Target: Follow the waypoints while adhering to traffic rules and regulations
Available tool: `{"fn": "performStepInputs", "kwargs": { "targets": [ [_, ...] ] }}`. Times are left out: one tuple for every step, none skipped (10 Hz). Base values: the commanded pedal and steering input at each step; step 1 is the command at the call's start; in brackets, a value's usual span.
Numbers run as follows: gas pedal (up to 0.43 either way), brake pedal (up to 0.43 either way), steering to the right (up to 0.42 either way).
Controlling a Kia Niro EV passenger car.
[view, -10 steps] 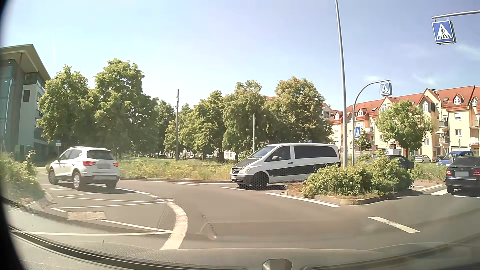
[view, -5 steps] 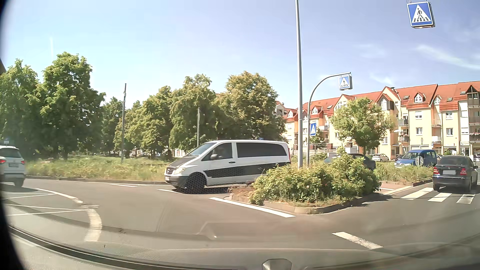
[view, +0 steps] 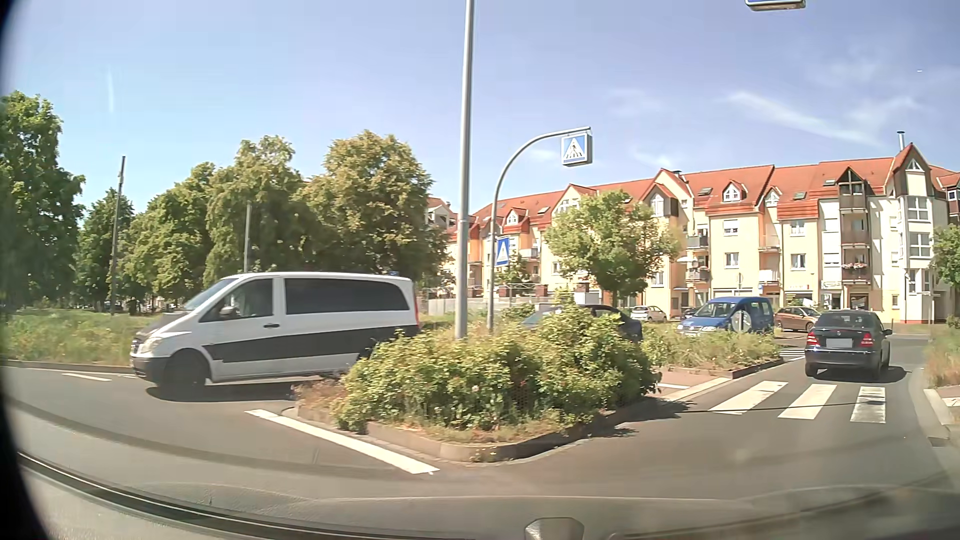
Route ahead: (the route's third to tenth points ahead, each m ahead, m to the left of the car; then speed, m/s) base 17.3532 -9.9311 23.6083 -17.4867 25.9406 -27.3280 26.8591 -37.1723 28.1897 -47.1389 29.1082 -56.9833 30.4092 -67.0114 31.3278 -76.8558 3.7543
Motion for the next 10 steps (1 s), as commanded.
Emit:
{"fn": "performStepInputs", "kwargs": {
  "targets": [
    [0.197, 0.03, 0.49],
    [0.197, 0.03, 0.49],
    [0.197, 0.03, 0.49],
    [0.197, 0.03, 0.485],
    [0.197, 0.03, 0.475],
    [0.197, 0.03, 0.45],
    [0.197, 0.03, 0.415],
    [0.197, 0.03, 0.379],
    [0.197, 0.03, 0.325],
    [0.197, 0.03, 0.272]
  ]
}}
